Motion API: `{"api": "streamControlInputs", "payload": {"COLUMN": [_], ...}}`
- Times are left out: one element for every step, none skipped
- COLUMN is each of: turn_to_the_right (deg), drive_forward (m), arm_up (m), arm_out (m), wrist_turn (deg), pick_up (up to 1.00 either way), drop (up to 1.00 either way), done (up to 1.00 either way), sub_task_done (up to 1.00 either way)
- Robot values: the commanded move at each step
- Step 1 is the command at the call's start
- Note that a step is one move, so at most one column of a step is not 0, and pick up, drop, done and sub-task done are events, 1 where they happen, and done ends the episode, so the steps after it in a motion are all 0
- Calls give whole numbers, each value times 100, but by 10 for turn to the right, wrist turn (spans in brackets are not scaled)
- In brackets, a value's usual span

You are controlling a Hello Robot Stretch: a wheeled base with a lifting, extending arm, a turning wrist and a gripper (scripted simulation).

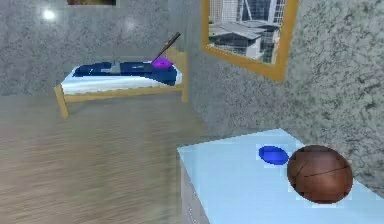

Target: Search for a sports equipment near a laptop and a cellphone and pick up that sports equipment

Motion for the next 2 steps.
{"api": "streamControlInputs", "payload": {"turn_to_the_right": [-450, 0], "drive_forward": [0, 0], "arm_up": [0, 50], "arm_out": [0, 0], "wrist_turn": [0, 0], "pick_up": [0, 0], "drop": [0, 0], "done": [0, 0], "sub_task_done": [0, 0]}}
